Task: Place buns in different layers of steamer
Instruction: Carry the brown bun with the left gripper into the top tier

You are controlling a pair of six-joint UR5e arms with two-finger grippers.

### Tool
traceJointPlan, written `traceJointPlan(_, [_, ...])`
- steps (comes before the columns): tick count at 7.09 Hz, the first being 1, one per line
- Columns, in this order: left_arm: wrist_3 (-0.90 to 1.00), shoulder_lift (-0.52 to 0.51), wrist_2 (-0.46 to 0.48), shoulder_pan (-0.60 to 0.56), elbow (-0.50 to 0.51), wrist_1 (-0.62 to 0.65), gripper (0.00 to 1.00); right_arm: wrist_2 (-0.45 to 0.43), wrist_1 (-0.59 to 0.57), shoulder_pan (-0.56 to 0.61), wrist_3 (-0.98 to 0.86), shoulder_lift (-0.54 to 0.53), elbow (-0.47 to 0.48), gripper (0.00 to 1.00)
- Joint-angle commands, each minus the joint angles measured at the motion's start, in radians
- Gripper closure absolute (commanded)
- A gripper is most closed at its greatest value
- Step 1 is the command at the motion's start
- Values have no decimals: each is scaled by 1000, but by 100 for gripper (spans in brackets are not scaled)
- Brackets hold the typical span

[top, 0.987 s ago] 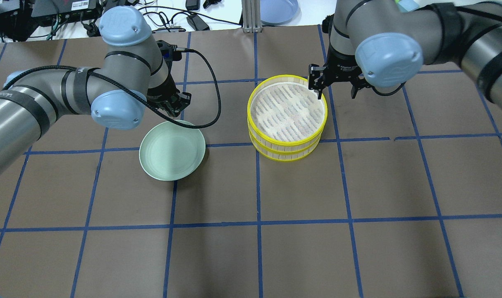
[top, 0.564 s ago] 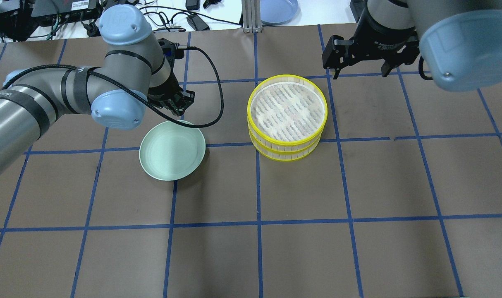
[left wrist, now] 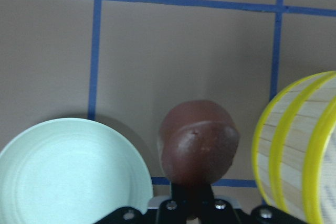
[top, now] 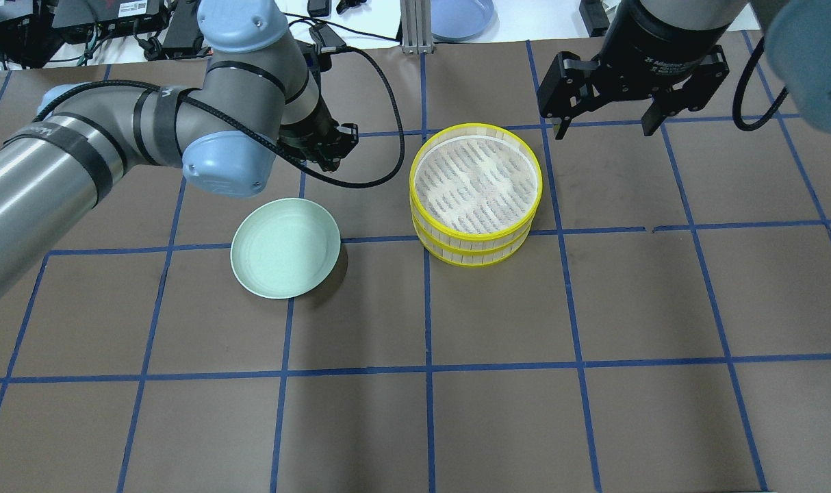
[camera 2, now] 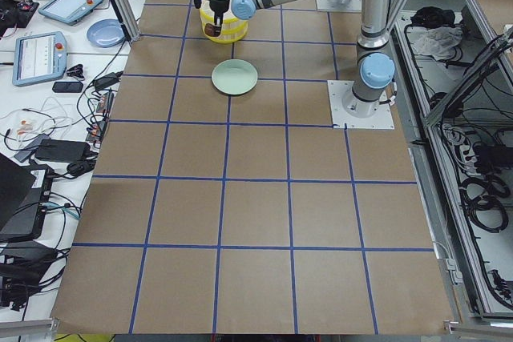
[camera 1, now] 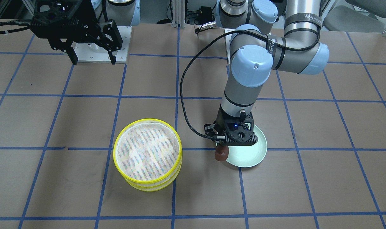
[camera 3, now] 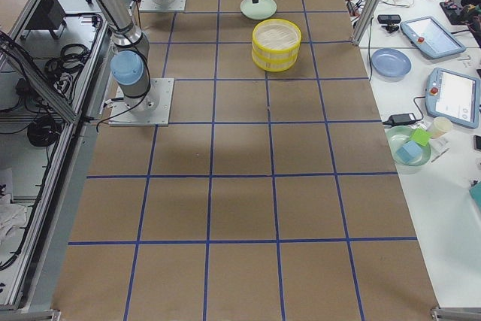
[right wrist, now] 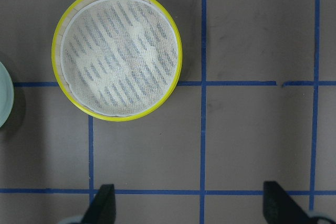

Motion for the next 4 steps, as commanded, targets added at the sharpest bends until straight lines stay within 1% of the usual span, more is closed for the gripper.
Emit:
traceJointPlan(1, [-257,-29,-117,-54,41,3,88,1,7,3,0,-1,1,0])
traceJointPlan(2, [-358,-44,-168,-75,40,24,88,1,5,1,0,1,1,0])
traceJointPlan(4, [-500,-92,-173,-149,43,135,88,-1,10,0,-1,2,1,0])
